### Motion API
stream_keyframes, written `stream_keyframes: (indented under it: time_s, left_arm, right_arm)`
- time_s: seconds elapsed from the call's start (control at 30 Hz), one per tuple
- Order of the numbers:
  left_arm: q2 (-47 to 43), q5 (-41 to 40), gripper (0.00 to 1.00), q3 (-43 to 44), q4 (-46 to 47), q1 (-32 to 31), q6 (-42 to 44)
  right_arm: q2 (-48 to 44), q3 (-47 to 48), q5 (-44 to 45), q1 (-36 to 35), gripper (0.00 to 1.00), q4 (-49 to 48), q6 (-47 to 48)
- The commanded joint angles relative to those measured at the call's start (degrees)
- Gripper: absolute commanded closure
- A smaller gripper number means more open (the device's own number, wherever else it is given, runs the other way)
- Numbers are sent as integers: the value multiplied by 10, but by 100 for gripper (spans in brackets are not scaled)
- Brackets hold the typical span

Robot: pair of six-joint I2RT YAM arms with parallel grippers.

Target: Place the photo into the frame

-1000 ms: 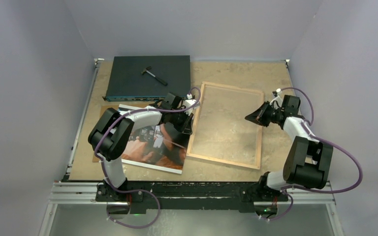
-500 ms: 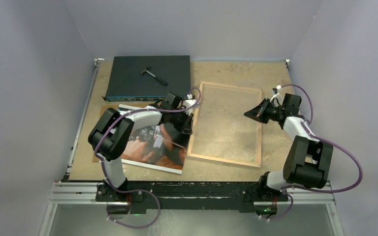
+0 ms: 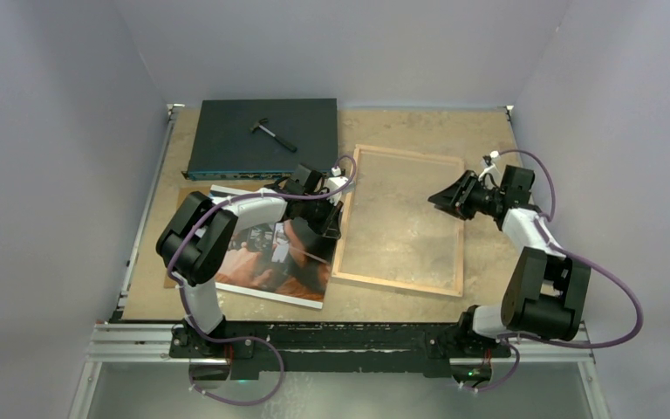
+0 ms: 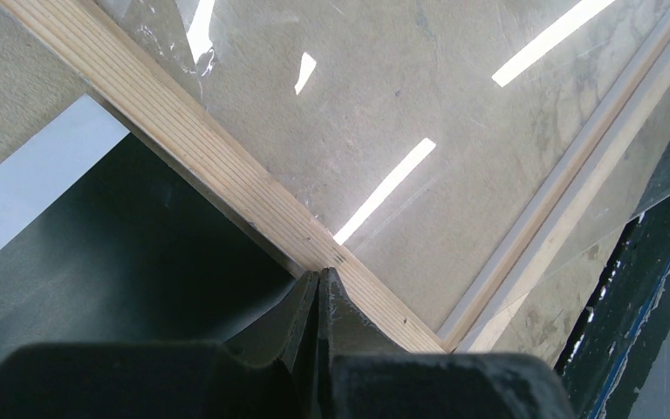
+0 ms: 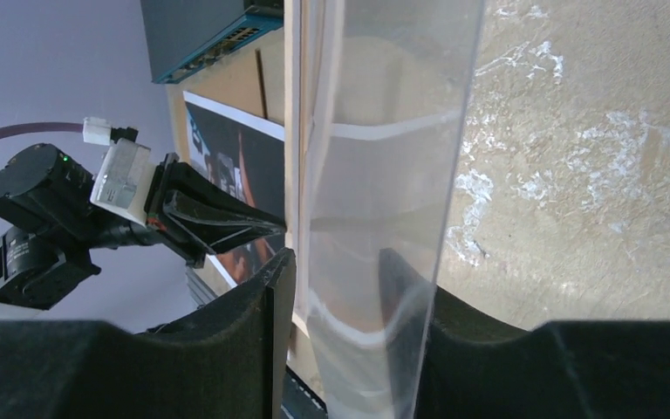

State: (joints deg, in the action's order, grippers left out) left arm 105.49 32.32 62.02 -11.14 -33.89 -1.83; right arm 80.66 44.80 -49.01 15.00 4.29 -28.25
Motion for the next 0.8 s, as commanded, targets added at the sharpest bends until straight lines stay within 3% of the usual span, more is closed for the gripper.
stream_keyframes:
  time_s: [0.0, 0.2, 0.63, 0.77]
  left_arm:
    - [2, 3, 100, 5, 17, -7, 15]
    - [2, 4, 100, 7, 16, -7, 13]
    - [6, 5, 100, 8, 16, -7, 11]
    - [7, 4, 100, 10, 16, -7, 11]
  right_arm:
    - [-47, 28, 3, -3, 57, 28, 6]
    - [-58, 42, 13, -3, 64, 58, 16]
    - [-80, 64, 63, -3, 67, 113, 39]
    - [-85, 57, 85, -2, 88, 105, 42]
